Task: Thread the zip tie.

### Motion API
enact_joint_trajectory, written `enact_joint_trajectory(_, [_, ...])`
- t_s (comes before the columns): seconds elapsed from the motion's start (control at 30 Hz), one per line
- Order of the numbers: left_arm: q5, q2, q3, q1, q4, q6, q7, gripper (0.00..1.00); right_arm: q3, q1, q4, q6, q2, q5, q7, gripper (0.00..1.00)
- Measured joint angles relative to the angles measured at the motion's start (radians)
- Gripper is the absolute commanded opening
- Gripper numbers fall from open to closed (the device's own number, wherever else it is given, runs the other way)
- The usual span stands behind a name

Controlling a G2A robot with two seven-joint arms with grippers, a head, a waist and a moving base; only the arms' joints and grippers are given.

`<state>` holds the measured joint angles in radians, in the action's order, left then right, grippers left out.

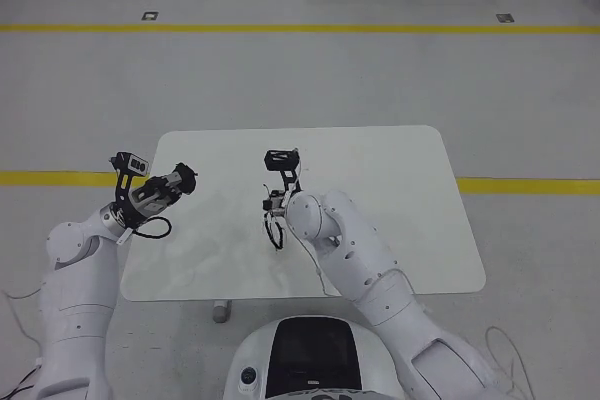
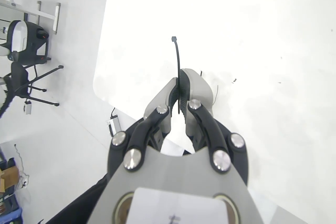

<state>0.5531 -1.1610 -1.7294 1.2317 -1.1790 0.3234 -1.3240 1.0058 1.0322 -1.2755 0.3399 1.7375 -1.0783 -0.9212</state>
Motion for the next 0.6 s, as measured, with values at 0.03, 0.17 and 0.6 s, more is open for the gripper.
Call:
enact_joint_trajectory(0.03, [0.0, 0.0, 0.0, 0.0, 0.0, 0.0, 0.0, 0.0, 0.01, 0.006, -0.012, 0.0, -0.001, 0.007, 0.015, 0.0])
enact_joint_trajectory(0.17, [0.0, 0.0, 0.0, 0.0, 0.0, 0.0, 0.0, 0.0, 0.09, 0.055, -0.127, -0.07, -0.015, 0.081, 0.147, 0.0])
enact_joint_trajectory(0.6, [-0.005, 0.041, 0.072, -0.005, -0.025, -0.177, -0.066, 0.0, 0.174, 0.116, -0.194, -0.52, -0.046, 0.322, 0.322, 0.0])
